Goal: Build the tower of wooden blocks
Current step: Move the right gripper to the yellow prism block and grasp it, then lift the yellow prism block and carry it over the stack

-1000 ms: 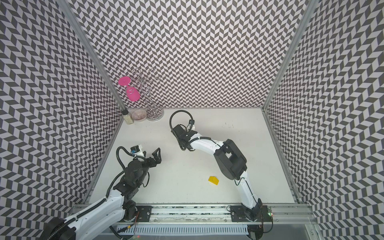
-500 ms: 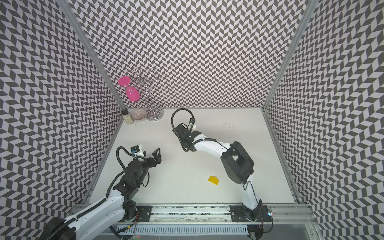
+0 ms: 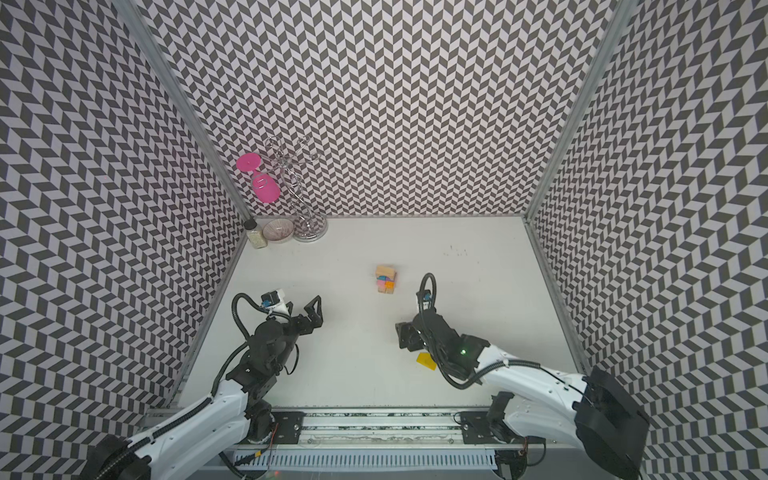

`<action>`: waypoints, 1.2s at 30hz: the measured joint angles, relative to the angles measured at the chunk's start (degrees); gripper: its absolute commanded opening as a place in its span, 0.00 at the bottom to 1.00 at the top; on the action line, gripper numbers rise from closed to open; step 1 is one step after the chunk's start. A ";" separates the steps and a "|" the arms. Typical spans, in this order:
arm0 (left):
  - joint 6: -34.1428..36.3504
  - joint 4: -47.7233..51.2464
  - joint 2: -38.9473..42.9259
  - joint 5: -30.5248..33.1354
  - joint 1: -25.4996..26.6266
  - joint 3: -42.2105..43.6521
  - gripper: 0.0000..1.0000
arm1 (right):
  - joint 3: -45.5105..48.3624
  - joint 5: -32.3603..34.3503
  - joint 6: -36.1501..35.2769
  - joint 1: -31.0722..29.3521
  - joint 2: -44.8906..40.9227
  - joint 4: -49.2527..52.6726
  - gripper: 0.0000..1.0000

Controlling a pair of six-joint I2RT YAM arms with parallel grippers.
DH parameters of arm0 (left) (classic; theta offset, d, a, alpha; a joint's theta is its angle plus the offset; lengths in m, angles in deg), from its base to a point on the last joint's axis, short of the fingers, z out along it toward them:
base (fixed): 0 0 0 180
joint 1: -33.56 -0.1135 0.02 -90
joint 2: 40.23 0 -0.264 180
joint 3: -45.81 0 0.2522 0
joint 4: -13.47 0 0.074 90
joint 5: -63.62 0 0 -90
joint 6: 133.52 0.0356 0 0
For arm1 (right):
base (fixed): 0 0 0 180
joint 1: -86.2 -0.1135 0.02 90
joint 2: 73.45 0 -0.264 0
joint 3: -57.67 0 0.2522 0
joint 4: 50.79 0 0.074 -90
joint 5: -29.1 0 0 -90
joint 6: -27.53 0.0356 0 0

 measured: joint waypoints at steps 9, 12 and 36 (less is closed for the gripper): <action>0.00 0.00 0.72 -0.61 0.00 0.31 1.00 | 7.96 -6.75 1.66 0.00 -4.00 -2.10 0.86; 0.00 0.00 0.72 -0.66 0.00 0.31 1.00 | 8.41 -9.38 1.75 0.00 -2.05 -1.97 0.81; -0.22 -2.12 -5.68 -6.10 0.00 0.24 1.00 | 9.94 -9.35 9.97 -4.28 -4.98 6.01 0.52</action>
